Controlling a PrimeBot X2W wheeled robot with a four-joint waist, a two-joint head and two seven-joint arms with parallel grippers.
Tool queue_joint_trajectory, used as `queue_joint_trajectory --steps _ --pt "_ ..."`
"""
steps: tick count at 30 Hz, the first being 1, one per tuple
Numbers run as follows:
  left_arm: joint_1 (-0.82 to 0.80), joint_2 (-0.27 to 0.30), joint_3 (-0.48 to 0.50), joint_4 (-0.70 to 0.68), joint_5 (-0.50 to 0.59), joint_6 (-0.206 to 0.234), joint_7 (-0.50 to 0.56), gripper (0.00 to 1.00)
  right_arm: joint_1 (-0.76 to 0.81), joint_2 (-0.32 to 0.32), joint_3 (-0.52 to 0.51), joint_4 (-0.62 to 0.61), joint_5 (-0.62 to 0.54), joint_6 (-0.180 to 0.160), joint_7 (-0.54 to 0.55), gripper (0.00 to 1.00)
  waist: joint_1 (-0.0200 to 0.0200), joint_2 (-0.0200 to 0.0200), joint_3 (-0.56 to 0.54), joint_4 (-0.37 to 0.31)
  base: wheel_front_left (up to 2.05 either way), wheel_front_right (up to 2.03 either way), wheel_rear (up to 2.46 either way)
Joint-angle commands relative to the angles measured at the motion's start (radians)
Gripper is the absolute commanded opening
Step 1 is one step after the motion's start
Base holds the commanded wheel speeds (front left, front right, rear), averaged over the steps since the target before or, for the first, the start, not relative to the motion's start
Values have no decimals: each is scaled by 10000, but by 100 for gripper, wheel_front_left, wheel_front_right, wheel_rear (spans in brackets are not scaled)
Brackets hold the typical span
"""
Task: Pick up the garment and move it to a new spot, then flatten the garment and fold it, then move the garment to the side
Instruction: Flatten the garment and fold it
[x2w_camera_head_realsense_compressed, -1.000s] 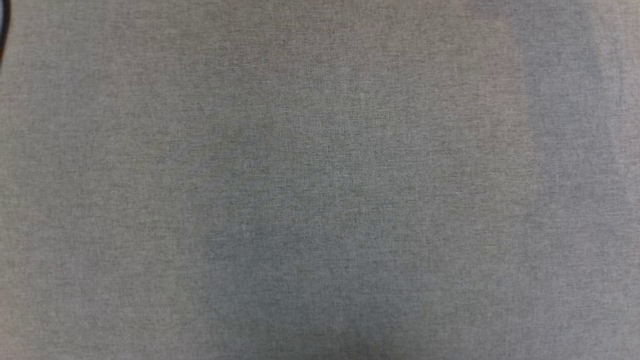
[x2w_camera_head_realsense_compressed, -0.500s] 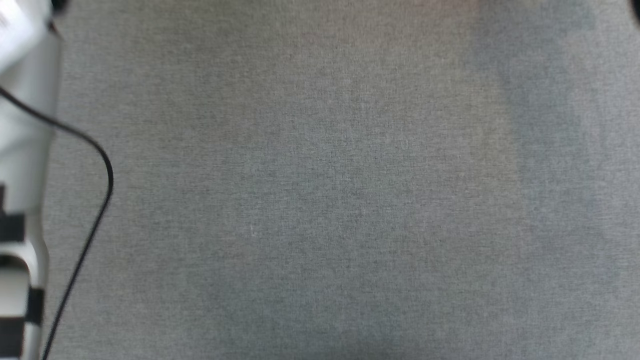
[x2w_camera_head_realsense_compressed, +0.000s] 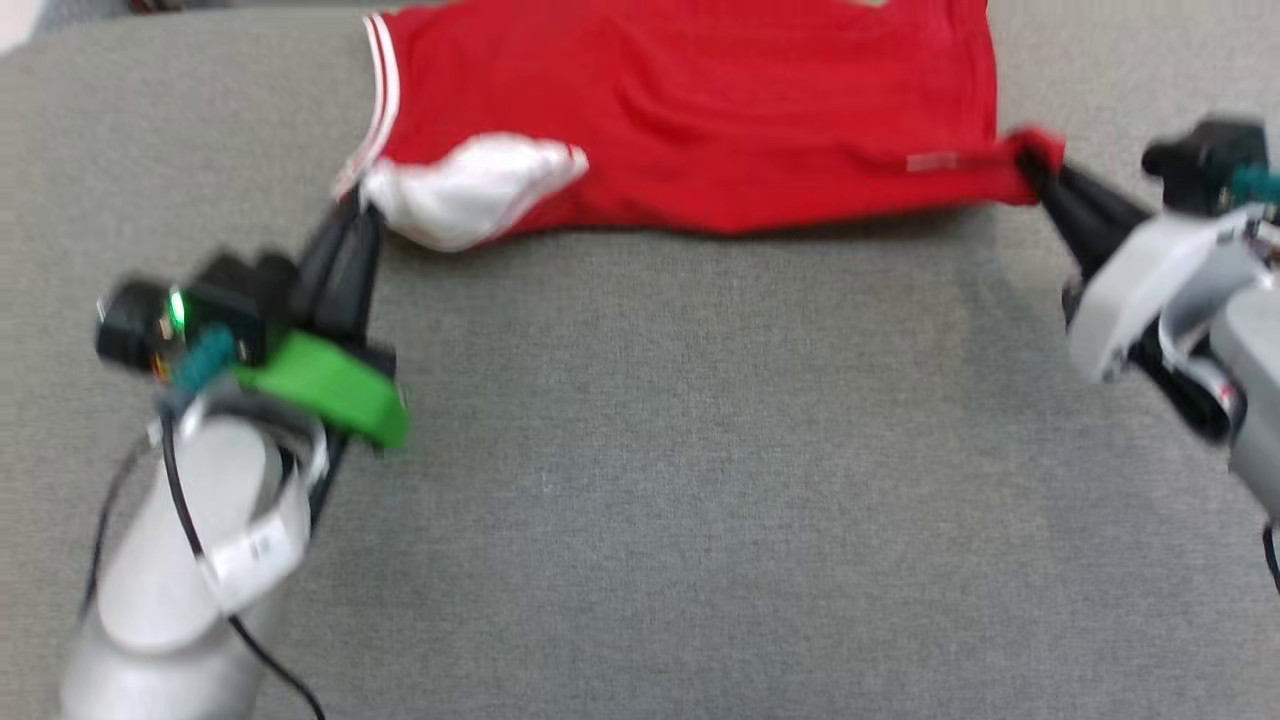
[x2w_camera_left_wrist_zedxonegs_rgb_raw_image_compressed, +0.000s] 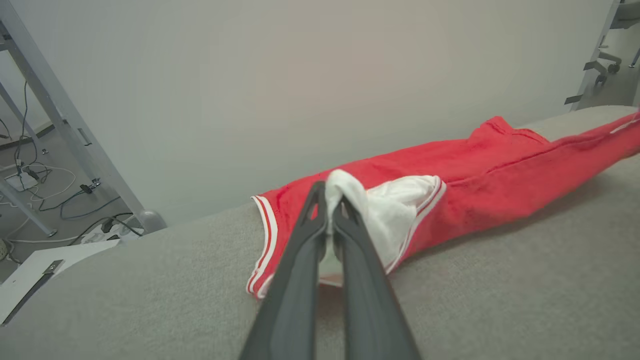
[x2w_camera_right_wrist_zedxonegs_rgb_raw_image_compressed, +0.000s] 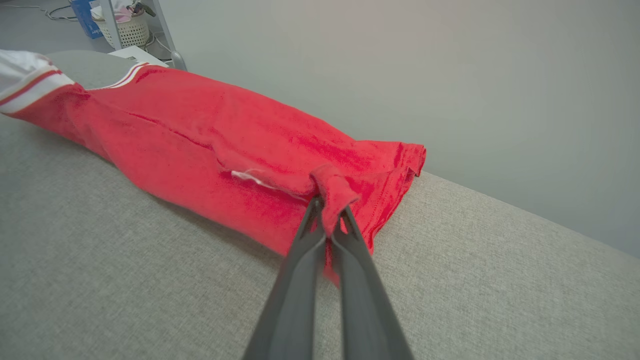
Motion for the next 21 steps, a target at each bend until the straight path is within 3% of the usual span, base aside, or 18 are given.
queue_joint_trajectory --steps 1,11,21 --pt "570 -27 75 -124 -16 119 -58 0 442 -186 165 -222 158 -6 60 0 1 0 -880 119 0 0 0" --pt "4093 49 289 -403 -821 151 -55 0 3165 -1356 552 -1556 769 -6 433 0 1 0 -1941 51 0 0 0" --pt "6462 -136 230 -927 -1580 535 399 0 5346 -1712 41 -2279 839 -6 703 0 1 0 -2610 0 0 0 0"
